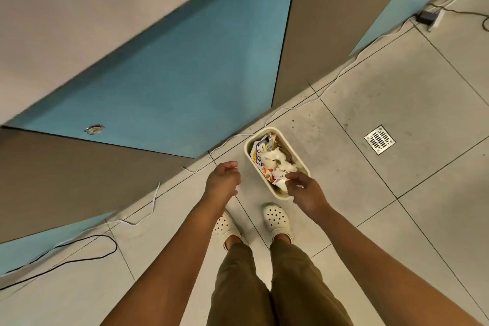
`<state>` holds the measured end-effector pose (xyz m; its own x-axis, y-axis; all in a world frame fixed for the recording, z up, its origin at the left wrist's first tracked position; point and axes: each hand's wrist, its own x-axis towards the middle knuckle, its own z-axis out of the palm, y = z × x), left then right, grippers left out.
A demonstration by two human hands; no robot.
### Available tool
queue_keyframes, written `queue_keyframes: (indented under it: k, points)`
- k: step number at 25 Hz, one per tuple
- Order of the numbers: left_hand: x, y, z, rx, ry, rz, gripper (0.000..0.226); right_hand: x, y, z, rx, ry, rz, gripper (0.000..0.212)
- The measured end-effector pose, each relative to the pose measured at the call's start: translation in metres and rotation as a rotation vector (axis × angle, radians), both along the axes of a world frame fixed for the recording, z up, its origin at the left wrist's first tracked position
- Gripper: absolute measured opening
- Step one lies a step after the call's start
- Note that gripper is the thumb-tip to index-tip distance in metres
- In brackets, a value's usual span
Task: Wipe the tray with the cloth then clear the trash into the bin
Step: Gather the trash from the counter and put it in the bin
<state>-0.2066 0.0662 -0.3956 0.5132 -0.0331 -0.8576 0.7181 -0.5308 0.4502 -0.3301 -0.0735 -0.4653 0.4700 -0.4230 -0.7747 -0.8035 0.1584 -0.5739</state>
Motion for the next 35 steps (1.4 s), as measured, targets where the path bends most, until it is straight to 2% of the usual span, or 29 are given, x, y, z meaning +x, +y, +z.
queue_keyframes:
  k: [4,9,12,15,21,29,35]
  points:
    - [0.0,-0.012,0.121,-0.151,-0.218,0.034,0.027,0.048,0.003,0.135,-0.158,-0.31,0.226,0.026]
    - [0.018,-0.016,0.268,-0.301,-0.47,0.06,0.031,0.104,-0.005,0.298,-0.235,-0.659,0.294,0.024]
    - [0.031,-0.006,0.338,-0.351,-0.63,0.092,0.028,0.129,0.001,0.36,-0.271,-0.785,0.407,0.022]
    - [0.041,0.007,0.382,-0.343,-0.766,0.154,0.028,0.153,0.019,0.396,-0.318,-0.858,0.567,0.021]
    - [0.076,0.052,0.418,-0.228,-0.971,0.288,0.03,0.199,0.054,0.437,-0.314,-0.928,0.634,0.017]
    - [0.16,0.152,0.416,-0.214,-0.92,0.421,0.029,0.291,0.119,0.444,-0.288,-0.879,0.615,0.016]
    - [0.245,0.232,0.423,-0.21,-0.913,0.42,0.026,0.376,0.193,0.457,-0.288,-0.857,0.59,0.016]
